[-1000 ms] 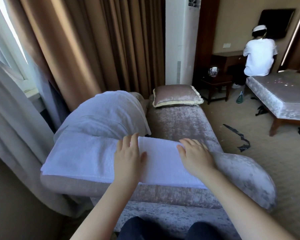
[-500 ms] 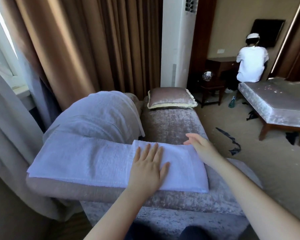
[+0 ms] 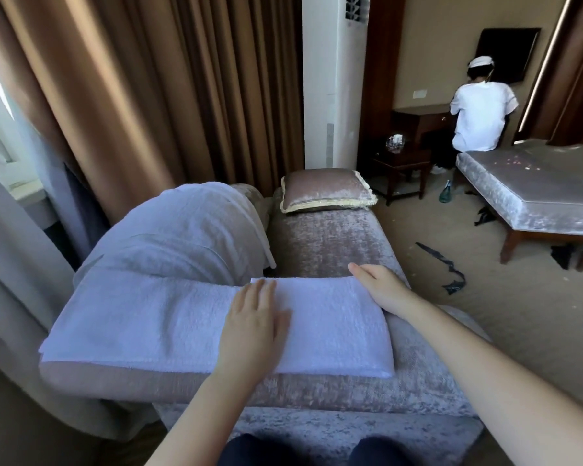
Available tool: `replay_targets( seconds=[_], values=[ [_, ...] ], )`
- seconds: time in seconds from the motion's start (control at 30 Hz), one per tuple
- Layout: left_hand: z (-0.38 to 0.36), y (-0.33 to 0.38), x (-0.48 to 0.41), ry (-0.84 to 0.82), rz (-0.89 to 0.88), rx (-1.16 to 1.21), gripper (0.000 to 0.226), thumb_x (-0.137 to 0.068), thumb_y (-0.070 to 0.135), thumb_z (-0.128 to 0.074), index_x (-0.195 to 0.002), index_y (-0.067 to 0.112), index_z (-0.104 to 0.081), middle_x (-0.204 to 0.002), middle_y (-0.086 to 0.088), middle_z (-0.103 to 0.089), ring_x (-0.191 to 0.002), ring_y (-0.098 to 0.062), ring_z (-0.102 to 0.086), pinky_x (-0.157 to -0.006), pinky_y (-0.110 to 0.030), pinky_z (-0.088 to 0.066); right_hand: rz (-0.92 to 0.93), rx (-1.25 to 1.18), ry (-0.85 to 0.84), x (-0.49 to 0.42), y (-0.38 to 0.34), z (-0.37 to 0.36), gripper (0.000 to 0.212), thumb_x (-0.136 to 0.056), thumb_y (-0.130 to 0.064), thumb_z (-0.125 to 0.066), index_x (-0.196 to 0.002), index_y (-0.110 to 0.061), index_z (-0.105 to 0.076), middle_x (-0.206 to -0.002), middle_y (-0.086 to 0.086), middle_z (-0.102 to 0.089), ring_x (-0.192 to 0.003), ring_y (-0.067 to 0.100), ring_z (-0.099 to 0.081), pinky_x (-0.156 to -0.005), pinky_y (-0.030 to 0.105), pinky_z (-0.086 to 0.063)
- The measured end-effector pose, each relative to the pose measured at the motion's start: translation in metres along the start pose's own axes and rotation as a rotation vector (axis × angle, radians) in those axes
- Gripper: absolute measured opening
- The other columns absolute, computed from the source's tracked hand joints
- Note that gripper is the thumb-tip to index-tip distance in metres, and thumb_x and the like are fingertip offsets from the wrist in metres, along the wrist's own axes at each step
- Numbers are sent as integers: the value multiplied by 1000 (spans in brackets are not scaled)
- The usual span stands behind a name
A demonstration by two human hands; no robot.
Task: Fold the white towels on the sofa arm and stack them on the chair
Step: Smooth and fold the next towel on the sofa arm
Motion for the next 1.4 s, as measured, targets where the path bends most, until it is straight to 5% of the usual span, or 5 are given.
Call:
replay_targets(
  seconds=[0.17,0.5,0.87,1.07,1.4],
  values=[
    [19,-27,4,9,251,-25,42,-78,37,-74,-62,8,-48,-51,-5,-47,-45,-22,-41,-44,-25,-28,-1,-62,29,-7,4,1,51,-99,-51,-41,-63,-15,-36,-52,-4,-29,-46,11,-32,-56,31,-23],
    [26,-39,-17,-9,265,166,21,-91,21,-65,-83,10,-49,-78,-3,-51,-71,-25,-47,-59,-33,-31,-16,26,-144,-12,3,-8,61,-96,-54,-45,-50,-19,-23,-44,-5,-23,-39,12,-25,-54,31,-24],
    [11,122,47,-56,-583,21,19,-78,33,-72,-87,21,-62,-86,4,-56,-75,-20,-50,-66,-31,-35,-133,-166,-506,-8,19,-8,35,-102,-23,-47,-77,-9,-67,-78,4,-67,-69,15,-57,-66,25,-46],
    [-3,130,51,-68,-611,-56,28,-57,3,-71,-79,19,-62,-75,3,-51,-67,-19,-45,-58,-30,-38,-68,62,-738,-12,15,-3,24,-99,-20,-54,-110,-9,-72,-114,7,-71,-101,16,-65,-91,28,-51],
    [-1,136,54,15,-636,-66,19,-65,2,-69,-72,18,-61,-69,3,-49,-61,-19,-42,-57,-30,-36,91,237,-728,-15,-8,-2,18,-97,-24,-59,-104,-19,-74,-103,1,-71,-85,9,-60,-73,21,-49]
  ],
)
Point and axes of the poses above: each hand's wrist, its own x-axis away from the middle knuckle, its own z-axis out of the back of the hand, y = z × x, the point moved 10 cm from there along -x, towards the middle knuckle
